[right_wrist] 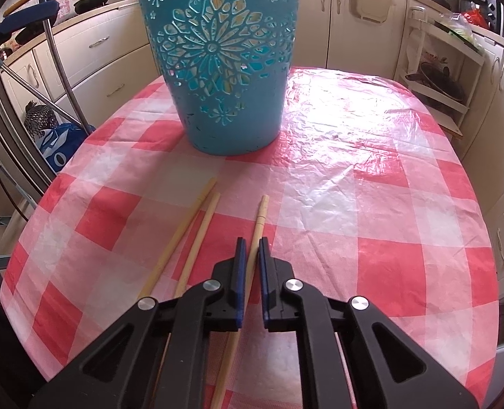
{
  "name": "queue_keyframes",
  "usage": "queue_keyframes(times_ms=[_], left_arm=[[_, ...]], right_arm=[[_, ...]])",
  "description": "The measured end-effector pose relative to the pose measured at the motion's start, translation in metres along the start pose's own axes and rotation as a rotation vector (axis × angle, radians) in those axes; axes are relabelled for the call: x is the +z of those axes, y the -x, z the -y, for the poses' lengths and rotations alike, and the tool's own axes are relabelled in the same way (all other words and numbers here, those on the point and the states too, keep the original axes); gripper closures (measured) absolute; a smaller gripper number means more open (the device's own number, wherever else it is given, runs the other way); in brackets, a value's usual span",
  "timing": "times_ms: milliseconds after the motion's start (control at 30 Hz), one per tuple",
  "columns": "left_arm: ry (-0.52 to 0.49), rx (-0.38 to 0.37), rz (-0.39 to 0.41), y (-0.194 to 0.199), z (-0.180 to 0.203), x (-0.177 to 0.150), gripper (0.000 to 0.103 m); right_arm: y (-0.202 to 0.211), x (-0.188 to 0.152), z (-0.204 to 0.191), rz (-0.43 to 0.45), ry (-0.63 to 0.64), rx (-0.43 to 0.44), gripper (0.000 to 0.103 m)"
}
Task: Organize utensils
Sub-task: 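Move the left gripper back from the basket while the right gripper holds its chopstick, then lift the chopstick with the right gripper up over the teal basket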
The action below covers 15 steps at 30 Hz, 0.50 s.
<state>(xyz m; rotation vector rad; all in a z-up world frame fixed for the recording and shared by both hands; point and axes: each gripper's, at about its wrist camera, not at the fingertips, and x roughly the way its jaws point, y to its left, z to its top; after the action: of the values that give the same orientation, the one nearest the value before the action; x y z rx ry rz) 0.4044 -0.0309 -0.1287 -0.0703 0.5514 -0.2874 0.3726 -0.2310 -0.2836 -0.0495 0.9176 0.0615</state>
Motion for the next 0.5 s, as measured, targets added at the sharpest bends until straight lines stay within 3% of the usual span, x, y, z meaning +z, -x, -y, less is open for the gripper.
queue_keyframes(times_ms=[500], left_arm=[[0.043,0.005,-0.033,0.006,-0.027,0.003,0.017]], right_arm=[[-0.003,0.003,-0.001,-0.001,-0.015,-0.036,0.096]])
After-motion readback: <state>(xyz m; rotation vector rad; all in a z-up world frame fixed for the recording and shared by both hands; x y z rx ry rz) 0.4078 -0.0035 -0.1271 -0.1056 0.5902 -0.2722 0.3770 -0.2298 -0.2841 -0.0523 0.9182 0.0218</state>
